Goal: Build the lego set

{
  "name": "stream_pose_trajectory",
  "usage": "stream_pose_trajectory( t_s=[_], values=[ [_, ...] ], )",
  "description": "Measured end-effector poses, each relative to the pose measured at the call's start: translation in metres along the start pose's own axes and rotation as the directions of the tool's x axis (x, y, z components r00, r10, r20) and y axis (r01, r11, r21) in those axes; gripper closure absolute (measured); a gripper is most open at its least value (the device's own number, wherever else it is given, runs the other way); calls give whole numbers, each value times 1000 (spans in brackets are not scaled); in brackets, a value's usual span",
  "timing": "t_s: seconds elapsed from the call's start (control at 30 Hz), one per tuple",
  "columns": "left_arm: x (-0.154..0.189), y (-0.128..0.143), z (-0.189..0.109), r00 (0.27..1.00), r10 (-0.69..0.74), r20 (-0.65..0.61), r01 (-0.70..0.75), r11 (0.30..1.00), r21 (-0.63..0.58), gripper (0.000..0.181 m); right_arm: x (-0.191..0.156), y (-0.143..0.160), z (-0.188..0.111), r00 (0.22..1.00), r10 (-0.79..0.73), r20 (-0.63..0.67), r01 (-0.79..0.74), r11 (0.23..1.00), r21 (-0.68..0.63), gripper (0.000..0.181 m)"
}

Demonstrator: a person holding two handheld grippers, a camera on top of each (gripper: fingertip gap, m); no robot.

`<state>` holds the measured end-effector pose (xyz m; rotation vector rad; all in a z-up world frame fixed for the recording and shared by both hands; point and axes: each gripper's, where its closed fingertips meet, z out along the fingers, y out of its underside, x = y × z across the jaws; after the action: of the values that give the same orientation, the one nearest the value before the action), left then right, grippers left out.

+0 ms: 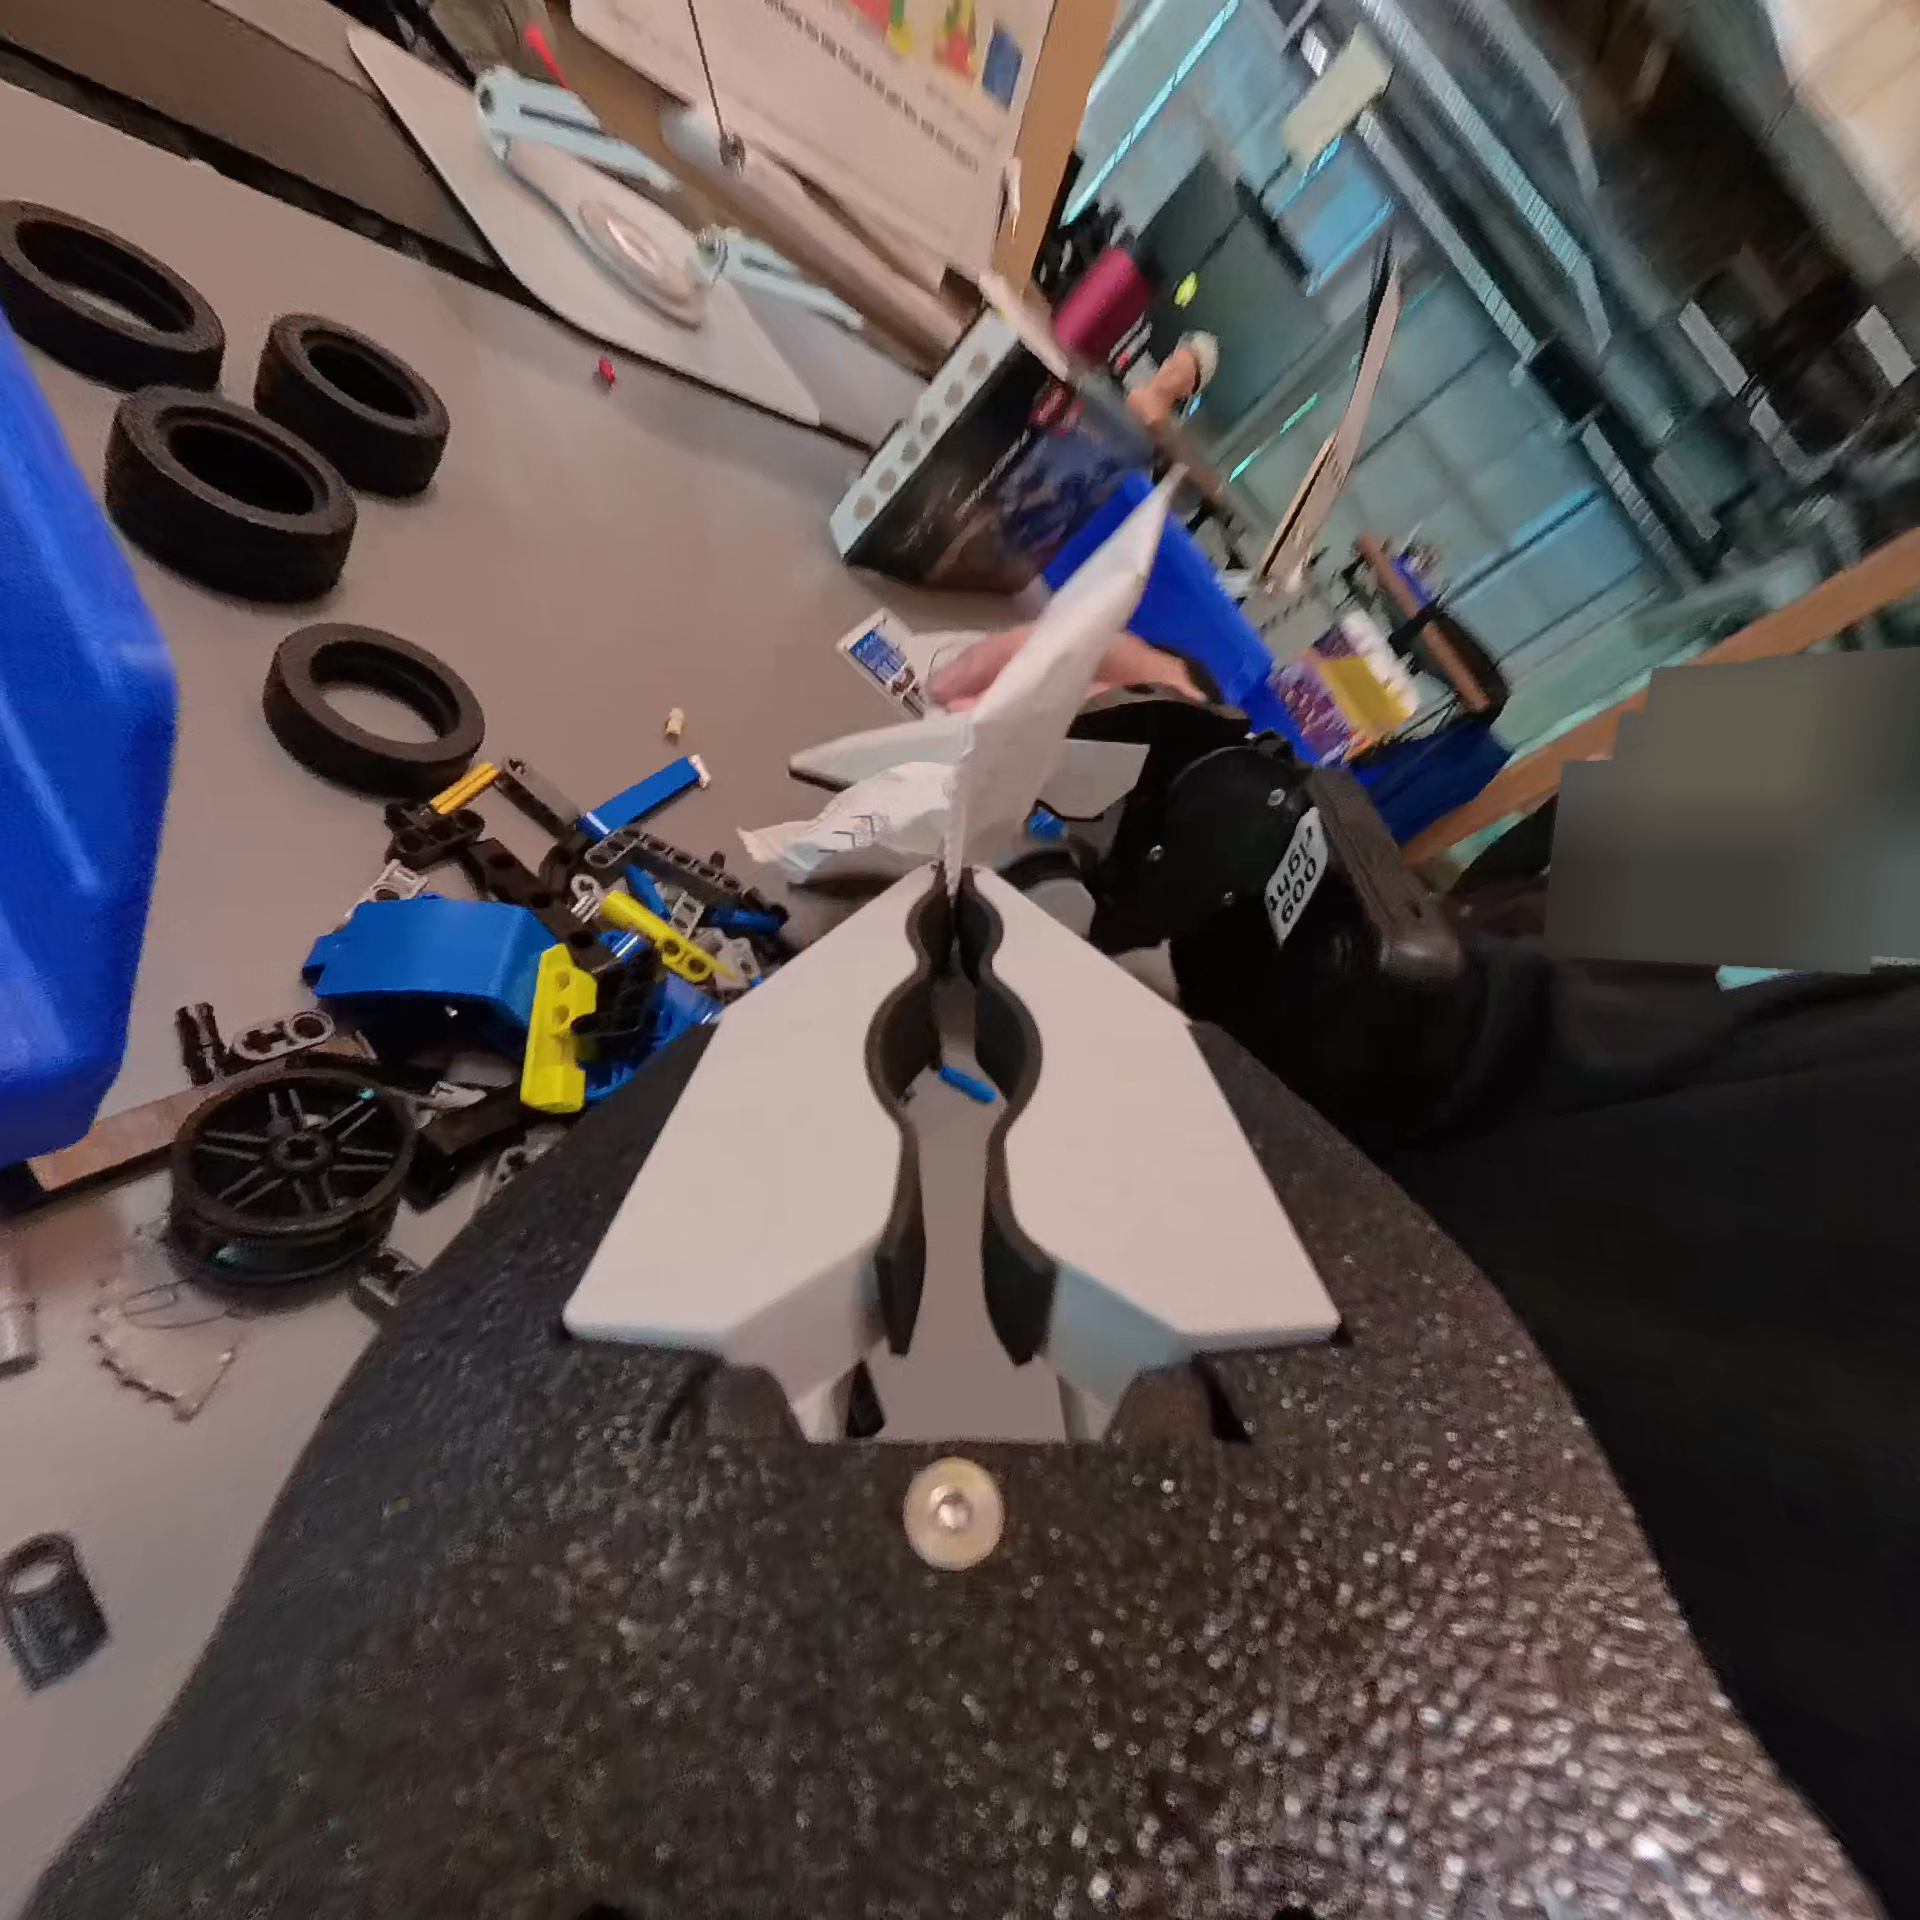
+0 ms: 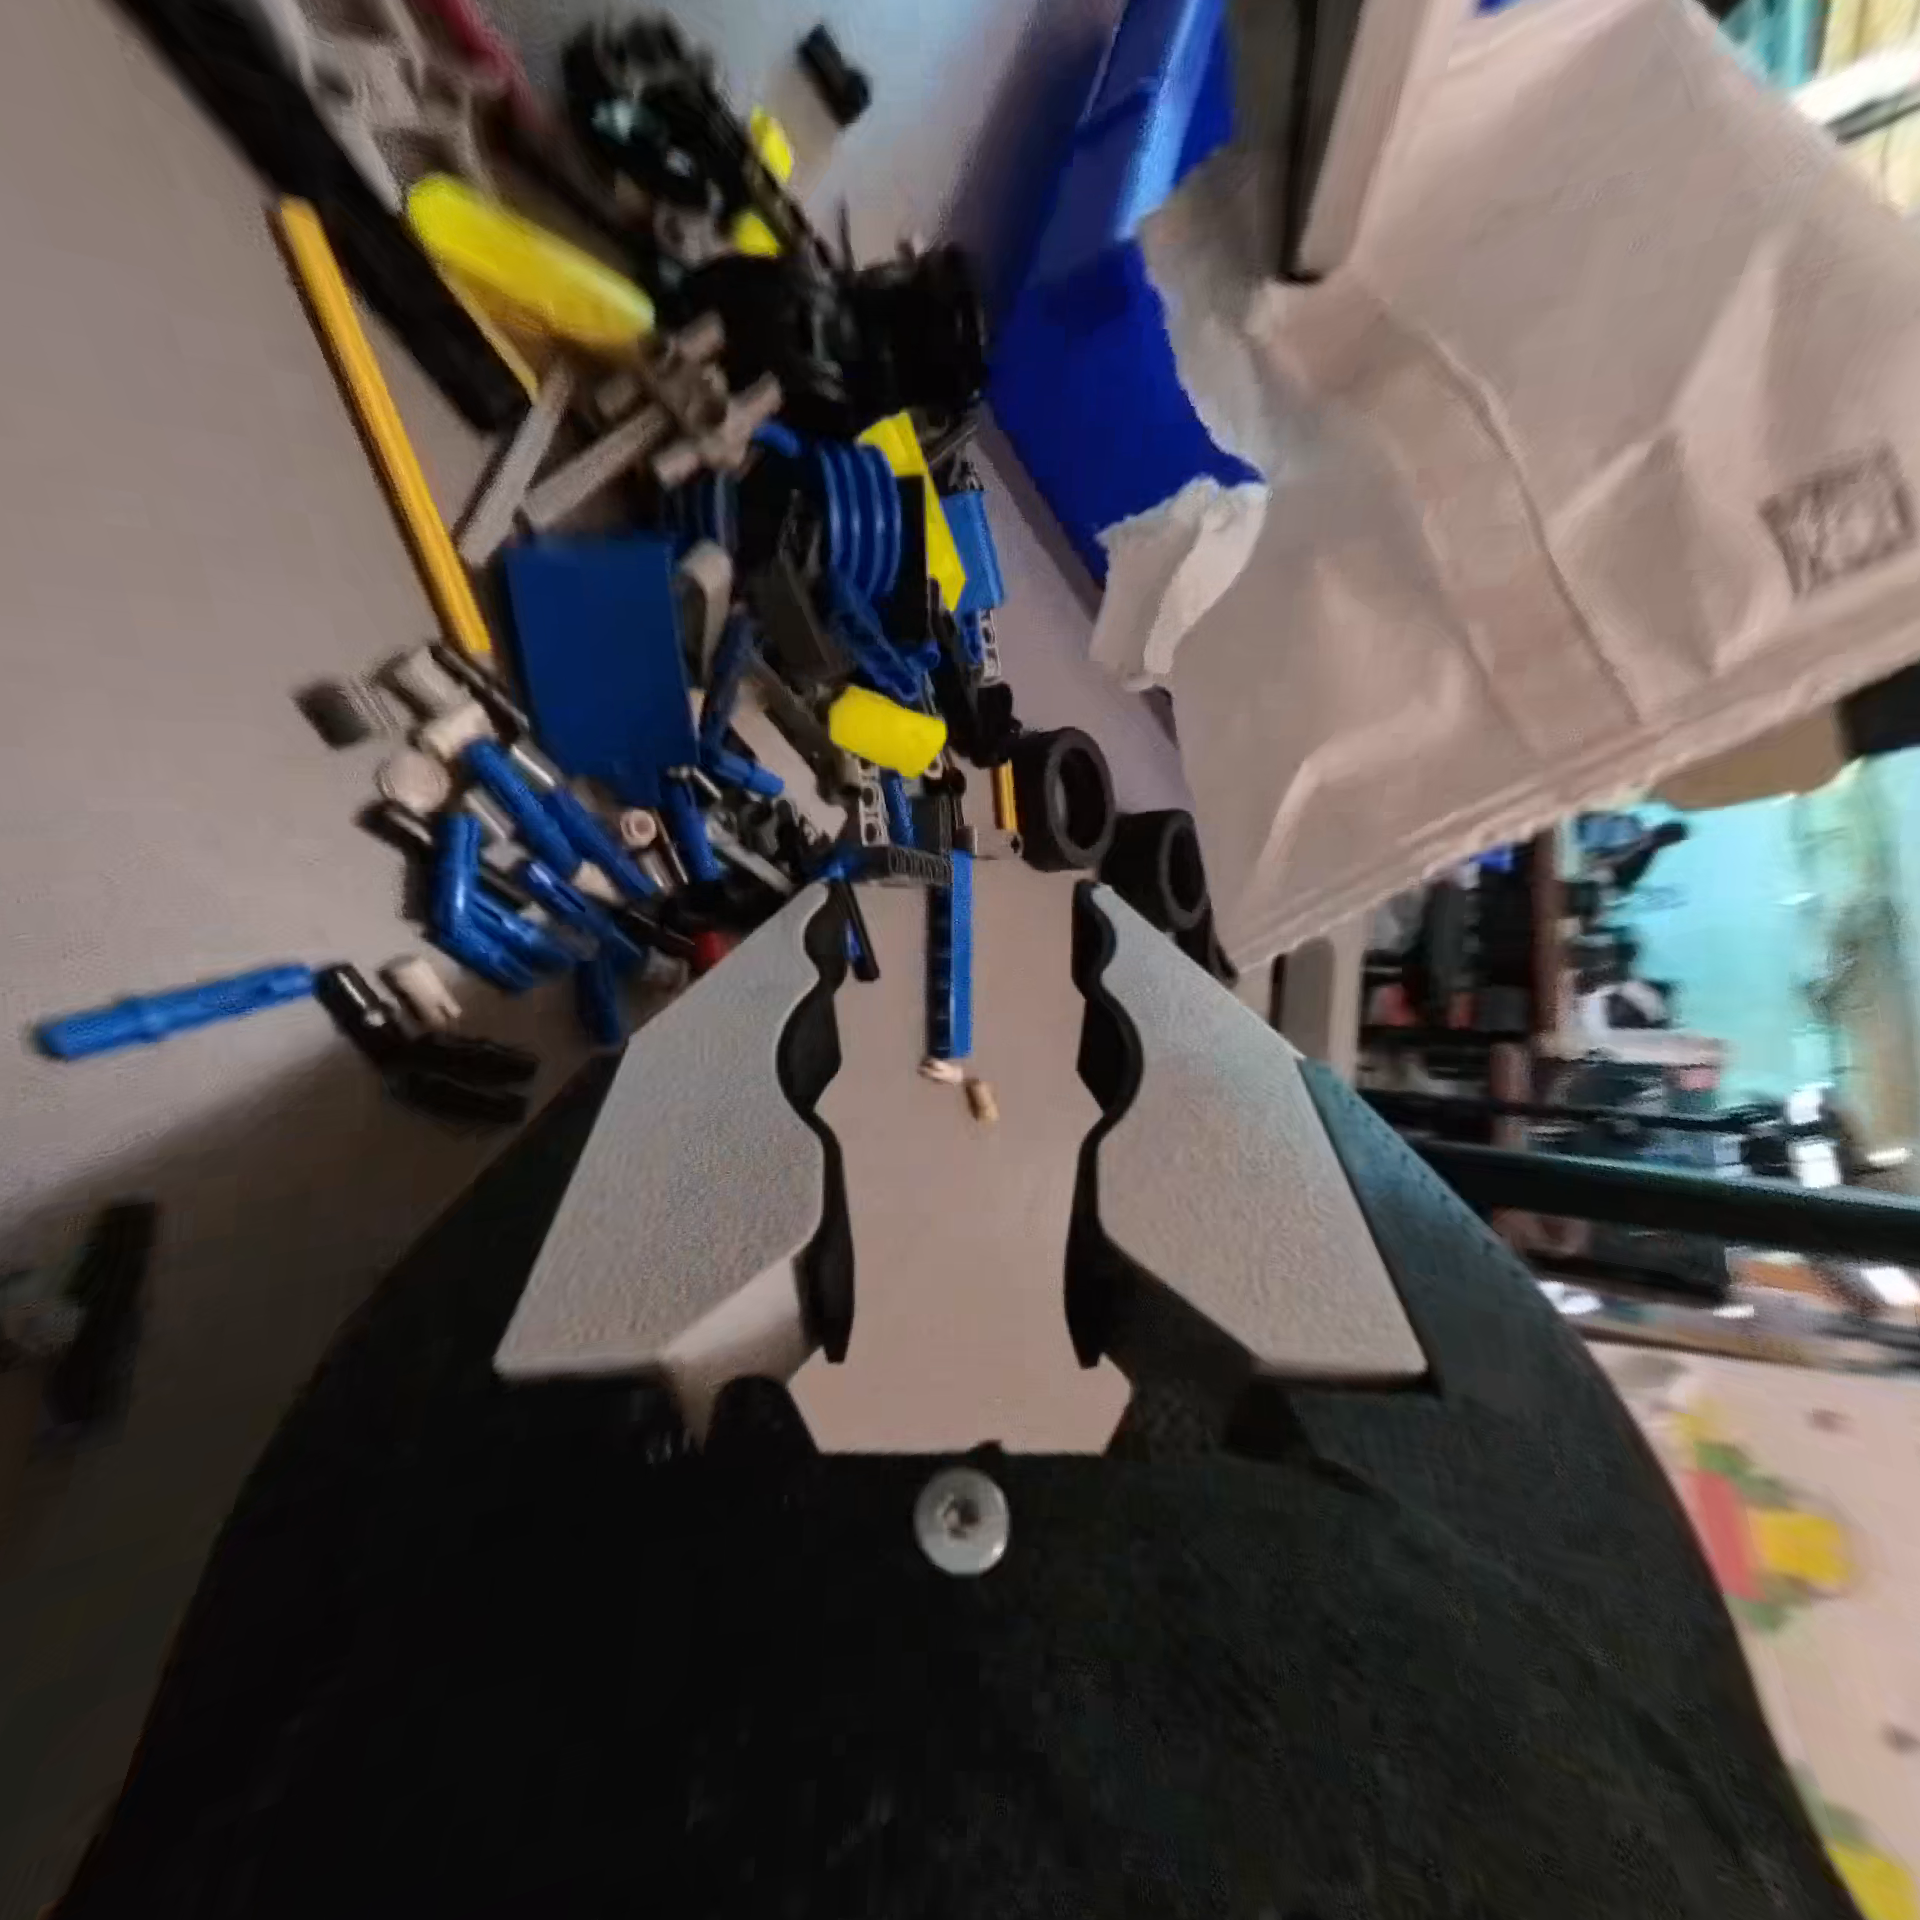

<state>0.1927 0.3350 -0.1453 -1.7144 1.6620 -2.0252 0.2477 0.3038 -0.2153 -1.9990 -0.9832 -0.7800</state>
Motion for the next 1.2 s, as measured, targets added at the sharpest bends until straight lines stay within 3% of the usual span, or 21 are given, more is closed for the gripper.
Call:
stream_pose_trajectory(
  t_s=[0.07, 0.13, 0.23, 0.33, 0.37, 0.43, 0.53, 0.6, 0.67, 0.73, 0.77, 0.83, 0.87, 0.93, 0.97, 1.03, 1.1, 1.2],
  values=[
    [4, -8, -4, 995, -86, -45, 88, 995, 45, 181, 0, -13, -11, 960, 265, 88, -272, 960, 71, 126],
    [6, -9, -4, 981, -169, -94, 174, 983, 54, 181, 11, -29, -25, 843, 509, 172, -534, 832, 152, 112],
    [14, -11, -3, 949, -257, -181, 272, 961, 58, 181, 38, -50, -51, 592, 730, 341, -805, 528, 269, 122],
    [23, -9, 0, 931, -289, -225, 307, 950, 51, 181, 64, -61, -76, 398, 769, 500, -904, 235, 358, 151],
    [26, -9, 1, 926, -294, -238, 314, 948, 52, 181, 65, -60, -78, 355, 764, 538, -920, 183, 347, 150],
    [31, -9, 4, 924, -295, -242, 316, 947, 53, 181, 58, -58, -76, 297, 755, 585, -947, 154, 281, 161],
    [35, -8, 7, 937, -272, -219, 289, 956, 53, 181, 61, -58, -81, 294, 748, 594, -943, 126, 308, 177],
    [37, -11, 6, 959, -209, -190, 226, 971, 74, 181, 61, -64, -84, 258, 741, 620, -952, 87, 293, 181],
    [40, -18, 2, 988, -51, -147, 71, 989, 133, 179, 67, -66, -89, 156, 734, 661, -966, -27, 257, 181],
    [41, -23, -5, 979, 201, -40, -192, 968, 160, 171, 72, -61, -91, 20, 721, 693, -969, -156, 191, 181],
    [39, -22, -8, 939, 341, 42, -344, 929, 136, 167, 73, -58, -91, -51, 709, 704, -965, -217, 150, 181],
    [33, -25, -16, 755, 610, 239, -632, 775, 20, 151, 75, -58, -96, -154, 645, 748, -941, -327, 89, 181],
    [30, -28, -21, 594, 730, 338, -756, 650, -76, 141, 75, -60, -97, -213, 598, 773, -924, -379, 39, 181],
    [38, -37, -28, 172, 888, 426, -907, 312, -284, 131, 75, -66, -100, -302, 499, 812, -888, -456, -50, 181],
    [45, -41, -29, -37, 901, 432, -916, 142, -375, 131, 72, -67, -99, -330, 470, 819, -877, -473, -82, 181],
    [59, -46, -27, -353, 850, 390, -846, -112, -521, 117, 67, -69, -95, -365, 437, 822, -863, -490, -122, 181],
    [62, -44, -20, -514, 804, 299, -752, -255, -608, 115, 65, -71, -95, -389, 384, 838, -846, -510, -159, 181],
    [56, -35, -9, -580, 790, 197, -688, -346, -638, 135, 61, -73, -97, -394, 355, 848, -842, -508, -179, 181]
  ],
)
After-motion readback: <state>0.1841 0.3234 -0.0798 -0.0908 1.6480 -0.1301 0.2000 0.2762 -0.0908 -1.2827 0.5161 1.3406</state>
